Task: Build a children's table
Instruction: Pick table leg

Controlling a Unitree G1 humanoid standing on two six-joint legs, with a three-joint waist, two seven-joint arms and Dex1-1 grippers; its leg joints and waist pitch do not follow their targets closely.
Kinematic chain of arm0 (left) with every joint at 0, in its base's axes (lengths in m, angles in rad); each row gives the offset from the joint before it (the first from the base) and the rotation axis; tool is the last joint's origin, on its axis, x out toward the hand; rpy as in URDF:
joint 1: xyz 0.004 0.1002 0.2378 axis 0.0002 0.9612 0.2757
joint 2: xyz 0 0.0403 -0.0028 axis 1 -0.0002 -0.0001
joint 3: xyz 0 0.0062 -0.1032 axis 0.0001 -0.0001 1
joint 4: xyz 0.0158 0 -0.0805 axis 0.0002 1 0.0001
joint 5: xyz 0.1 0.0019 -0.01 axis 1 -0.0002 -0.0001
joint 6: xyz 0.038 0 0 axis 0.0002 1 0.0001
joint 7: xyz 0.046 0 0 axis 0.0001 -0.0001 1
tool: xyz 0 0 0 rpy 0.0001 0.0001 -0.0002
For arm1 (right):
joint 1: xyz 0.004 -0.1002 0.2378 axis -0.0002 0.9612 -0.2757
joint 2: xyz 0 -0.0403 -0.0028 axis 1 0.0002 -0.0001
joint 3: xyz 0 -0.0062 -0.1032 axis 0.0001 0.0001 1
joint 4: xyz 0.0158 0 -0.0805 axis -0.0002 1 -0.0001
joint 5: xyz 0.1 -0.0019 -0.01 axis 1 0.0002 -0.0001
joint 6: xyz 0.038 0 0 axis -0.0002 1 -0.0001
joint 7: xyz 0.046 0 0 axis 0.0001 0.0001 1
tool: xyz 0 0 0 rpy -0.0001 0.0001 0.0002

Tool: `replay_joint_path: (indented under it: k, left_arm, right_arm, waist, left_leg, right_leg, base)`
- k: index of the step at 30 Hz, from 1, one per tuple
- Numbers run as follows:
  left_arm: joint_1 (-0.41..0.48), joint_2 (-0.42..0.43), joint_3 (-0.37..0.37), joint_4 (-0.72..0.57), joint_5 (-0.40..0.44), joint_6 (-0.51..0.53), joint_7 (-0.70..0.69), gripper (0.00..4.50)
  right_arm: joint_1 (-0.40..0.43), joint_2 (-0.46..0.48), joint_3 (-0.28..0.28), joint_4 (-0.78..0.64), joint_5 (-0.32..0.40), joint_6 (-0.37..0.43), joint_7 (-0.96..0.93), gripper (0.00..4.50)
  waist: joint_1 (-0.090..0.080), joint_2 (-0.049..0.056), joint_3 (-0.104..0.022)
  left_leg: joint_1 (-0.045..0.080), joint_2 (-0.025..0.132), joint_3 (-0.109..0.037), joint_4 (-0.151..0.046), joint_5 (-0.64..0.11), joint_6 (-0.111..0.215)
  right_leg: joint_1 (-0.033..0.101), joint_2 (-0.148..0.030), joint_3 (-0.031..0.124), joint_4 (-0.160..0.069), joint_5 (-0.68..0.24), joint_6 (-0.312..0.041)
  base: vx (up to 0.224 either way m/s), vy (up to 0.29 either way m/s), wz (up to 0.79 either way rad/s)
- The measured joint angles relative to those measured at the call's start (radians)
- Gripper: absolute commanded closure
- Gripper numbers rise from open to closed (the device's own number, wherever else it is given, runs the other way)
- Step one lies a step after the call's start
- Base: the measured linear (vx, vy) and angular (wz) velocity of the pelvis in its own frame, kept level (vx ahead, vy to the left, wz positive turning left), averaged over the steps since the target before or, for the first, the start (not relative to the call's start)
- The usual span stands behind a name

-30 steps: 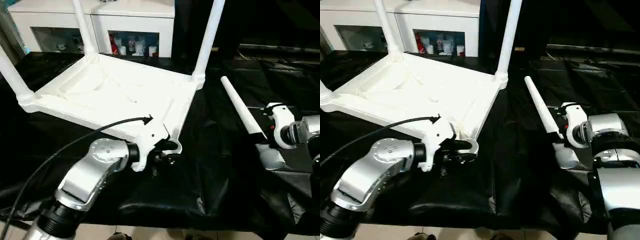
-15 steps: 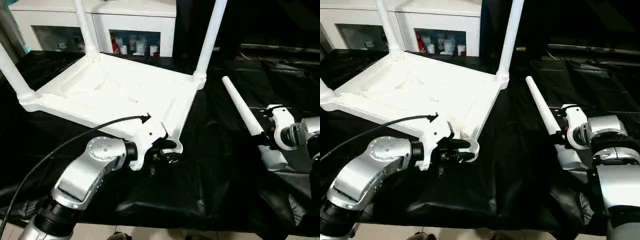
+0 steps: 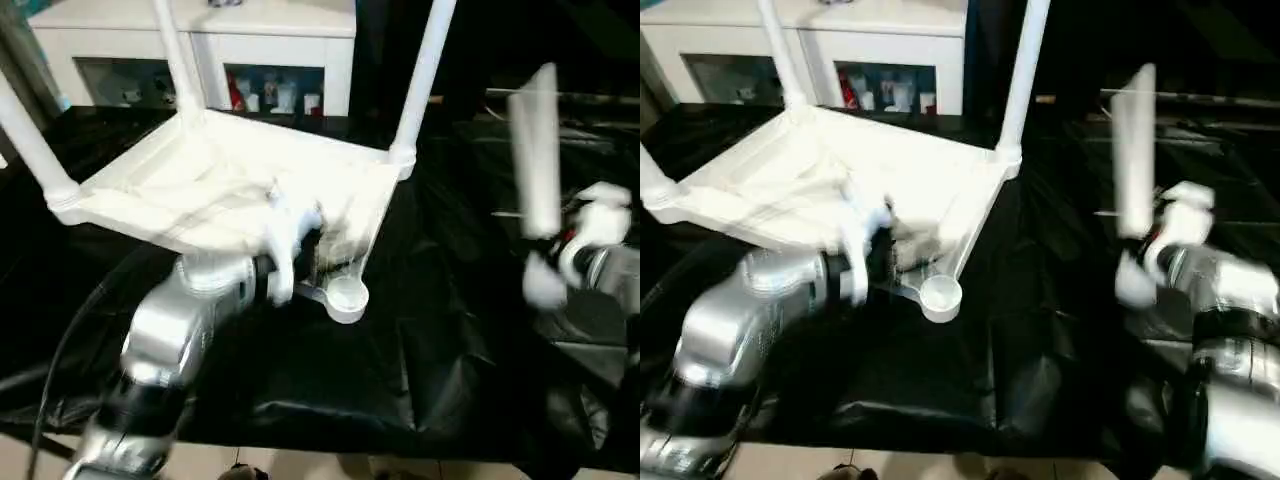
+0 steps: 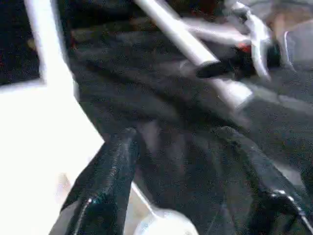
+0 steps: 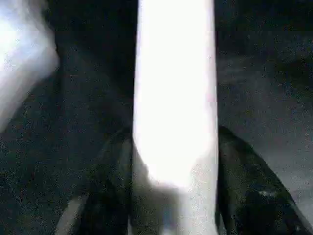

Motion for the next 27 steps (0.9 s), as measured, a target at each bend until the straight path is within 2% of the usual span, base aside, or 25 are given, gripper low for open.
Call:
replay_joint_path:
  k: [2,3,5,7,9,10,12,14,15,16,22,25,27]
  left_arm:
    - [-0.007,-0.045,0.029,0.026,-0.007,-0.059,0.051,1.42]
    - [-0.026,-0.071,0.040,0.043,-0.010,-0.056,0.076,1.31]
    - [-0.060,-0.100,0.066,0.065,-0.020,-0.035,0.111,1.16]
    - [-0.116,-0.131,0.109,0.093,-0.073,0.031,0.127,1.01]
    - [-0.164,-0.153,0.148,0.115,-0.137,0.089,0.118,0.85]
    - [-0.188,-0.165,0.157,0.127,-0.172,0.106,0.104,0.72]
    - [-0.218,-0.182,0.148,0.150,-0.207,0.120,0.077,0.62]
    - [-0.228,-0.193,0.133,0.156,-0.219,0.134,0.065,0.60]
    - [-0.228,-0.196,0.135,0.158,-0.227,0.145,0.060,0.52]
    - [-0.229,-0.196,0.137,0.161,-0.233,0.152,0.060,0.26]
    - [-0.230,-0.203,0.158,0.170,-0.273,0.213,0.062,0.01]
    - [-0.231,-0.219,0.157,0.191,-0.274,0.217,0.087,0.01]
    - [-0.231,-0.241,0.167,0.209,-0.280,0.220,0.115,0.28]
  right_arm:
    - [0.083,0.093,-0.068,-0.199,0.053,-0.083,-0.014,2.62]
    - [0.149,0.146,-0.072,-0.338,0.081,-0.131,-0.014,2.62]
    - [0.208,0.190,-0.038,-0.459,0.109,-0.167,0.002,2.62]
    - [0.272,0.202,0.042,-0.580,0.124,-0.185,0.045,2.62]
    - [0.314,0.203,0.148,-0.672,0.124,-0.191,0.098,2.62]
    - [0.326,0.197,0.227,-0.709,0.117,-0.191,0.138,2.62]
    - [0.338,0.196,0.344,-0.750,0.099,-0.192,0.203,2.62]
    - [0.339,0.197,0.393,-0.759,0.092,-0.192,0.233,2.62]
    - [0.340,0.196,0.406,-0.761,0.081,-0.195,0.240,2.62]
    - [0.342,0.195,0.407,-0.761,0.075,-0.197,0.242,2.62]
    - [0.355,0.171,0.456,-0.766,0.041,-0.225,0.248,2.62]
    - [0.354,0.173,0.482,-0.776,0.029,-0.225,0.251,2.62]
    - [0.354,0.181,0.503,-0.776,0.023,-0.225,0.254,2.62]
  waist:
    - [-0.001,-0.002,0.000]
    - [0.002,-0.002,-0.001]
    - [0.000,-0.004,-0.001]
    - [0.002,-0.004,-0.001]
    - [0.000,-0.003,-0.001]
    - [0.000,-0.003,-0.001]
    - [0.008,-0.004,-0.001]
    - [0.017,-0.004,-0.001]
    - [0.022,-0.005,-0.001]
    - [0.026,-0.006,-0.001]
    - [0.033,-0.008,-0.001]
    - [0.034,-0.009,-0.001]
    - [0.035,-0.009,-0.001]
  left_leg:
    - [0.000,0.000,0.000,-0.001,0.000,0.000]
    - [0.000,0.000,-0.001,-0.002,0.000,0.000]
    - [0.000,0.000,-0.001,-0.001,0.000,0.000]
    - [0.000,0.000,0.000,-0.001,0.000,0.000]
    - [0.001,0.000,-0.001,-0.001,0.000,0.000]
    - [0.000,0.000,-0.002,-0.001,0.000,0.000]
    - [0.000,0.000,-0.002,-0.001,0.000,0.000]
    - [-0.001,0.000,-0.002,-0.001,0.000,0.000]
    - [-0.001,0.000,-0.002,-0.001,0.000,0.000]
    - [-0.001,-0.001,-0.002,-0.001,0.000,0.000]
    - [-0.001,0.000,-0.002,-0.001,0.000,0.000]
    - [-0.001,0.000,-0.002,-0.001,0.000,0.000]
    - [-0.001,0.000,-0.002,-0.001,0.000,0.000]
  right_leg:
    - [-0.001,0.000,0.000,0.000,-0.002,0.004]
    - [-0.001,0.001,-0.001,0.000,-0.003,0.005]
    - [-0.002,0.001,0.000,0.000,-0.003,0.005]
    - [-0.002,0.001,0.001,0.000,-0.003,0.005]
    - [-0.002,0.001,0.001,-0.001,-0.003,0.006]
    - [-0.002,0.000,0.000,-0.001,-0.003,0.006]
    - [-0.001,0.000,0.000,-0.002,-0.004,0.006]
    - [-0.001,0.000,0.001,-0.002,-0.004,0.007]
    - [0.000,-0.001,0.001,-0.002,-0.004,0.007]
    - [0.000,-0.001,0.001,-0.003,-0.004,0.007]
    - [0.000,-0.001,0.001,-0.003,-0.004,0.007]
    - [0.000,-0.001,0.000,-0.002,-0.004,0.007]
    - [0.000,-0.001,0.001,-0.002,-0.004,0.007]
  base:
    - [0.000,0.000,0.00]
    - [0.000,0.000,0.00]
    - [0.000,0.000,0.00]
    - [0.000,0.000,0.00]
    - [0.000,0.000,0.00]
    - [0.000,0.000,0.00]
    - [0.000,0.000,0.00]
    - [0.000,0.000,0.00]
    - [0.000,0.000,0.00]
    - [0.000,0.000,0.00]
    - [0.000,0.000,0.00]
    - [0.000,0.000,0.00]
    - [0.000,0.000,0.00]
